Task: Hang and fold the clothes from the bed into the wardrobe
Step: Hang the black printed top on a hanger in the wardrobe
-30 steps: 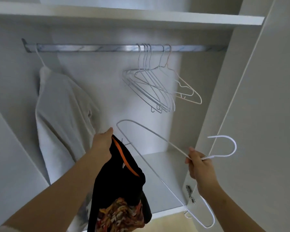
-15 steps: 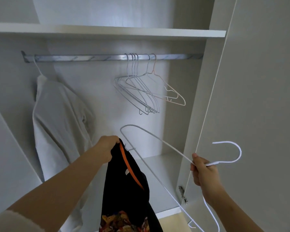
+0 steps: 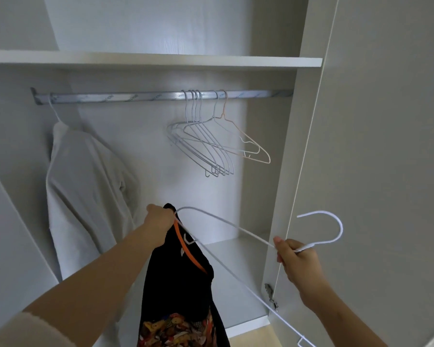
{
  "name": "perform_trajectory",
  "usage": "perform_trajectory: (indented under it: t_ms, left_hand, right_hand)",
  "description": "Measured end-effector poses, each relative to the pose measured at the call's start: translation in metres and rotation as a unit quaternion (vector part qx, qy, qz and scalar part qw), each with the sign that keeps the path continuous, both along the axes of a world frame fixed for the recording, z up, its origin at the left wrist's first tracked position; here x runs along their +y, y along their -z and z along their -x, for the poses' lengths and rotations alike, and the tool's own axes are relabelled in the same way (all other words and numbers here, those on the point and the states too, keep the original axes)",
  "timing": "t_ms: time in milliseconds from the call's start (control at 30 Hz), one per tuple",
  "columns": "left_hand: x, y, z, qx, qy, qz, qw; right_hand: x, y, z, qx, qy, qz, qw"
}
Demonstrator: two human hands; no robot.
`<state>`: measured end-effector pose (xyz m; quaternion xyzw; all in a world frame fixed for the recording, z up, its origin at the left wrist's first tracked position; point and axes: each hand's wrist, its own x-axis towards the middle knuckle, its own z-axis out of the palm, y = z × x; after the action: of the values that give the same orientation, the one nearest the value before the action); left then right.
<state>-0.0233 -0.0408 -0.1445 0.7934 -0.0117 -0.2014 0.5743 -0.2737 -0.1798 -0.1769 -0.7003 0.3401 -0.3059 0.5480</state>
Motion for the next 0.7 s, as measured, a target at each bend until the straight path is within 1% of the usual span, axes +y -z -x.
perform_trajectory:
  t_ms: [133, 267, 367, 433, 500, 567, 633, 700]
  left_hand:
    - [-0.001, 0.002, 0.007, -0.102, 0.015, -0.08, 0.991]
    - [-0.006, 0.0, 0.024, -0.178, 0.026, -0.136, 0.974]
    - [-0.01, 0.003, 0.036, -0.235, 0.076, -0.167, 0.954]
    - [-0.011, 0.005, 0.041, -0.27, 0.118, -0.159, 0.942]
    - [-0.011, 0.006, 0.044, -0.27, 0.144, -0.127, 0.944]
    - [-0.009, 0.005, 0.044, -0.236, 0.166, -0.103, 0.952]
    - [-0.007, 0.004, 0.04, -0.199, 0.175, -0.101, 0.959]
    - [-0.003, 0.004, 0.035, -0.177, 0.159, -0.103, 0.966]
  right_hand:
    - [0.005, -0.002, 0.001, 0.045, -0.02, 0.013, 0.999]
    - [0.011, -0.01, -0.004, 0.063, -0.004, -0.003, 0.998]
    - [0.016, -0.012, -0.008, 0.072, 0.002, -0.01, 0.997]
    - [0.019, -0.013, -0.01, 0.075, 0.001, -0.011, 0.997]
    - [0.021, -0.018, -0.013, 0.076, 0.003, -0.008, 0.997]
    - [0.021, -0.025, -0.014, 0.071, 0.005, 0.003, 0.997]
    - [0.019, -0.035, -0.013, 0.08, 0.001, 0.046, 0.996]
    - [0.018, -0.045, -0.01, 0.097, -0.005, 0.113, 0.989]
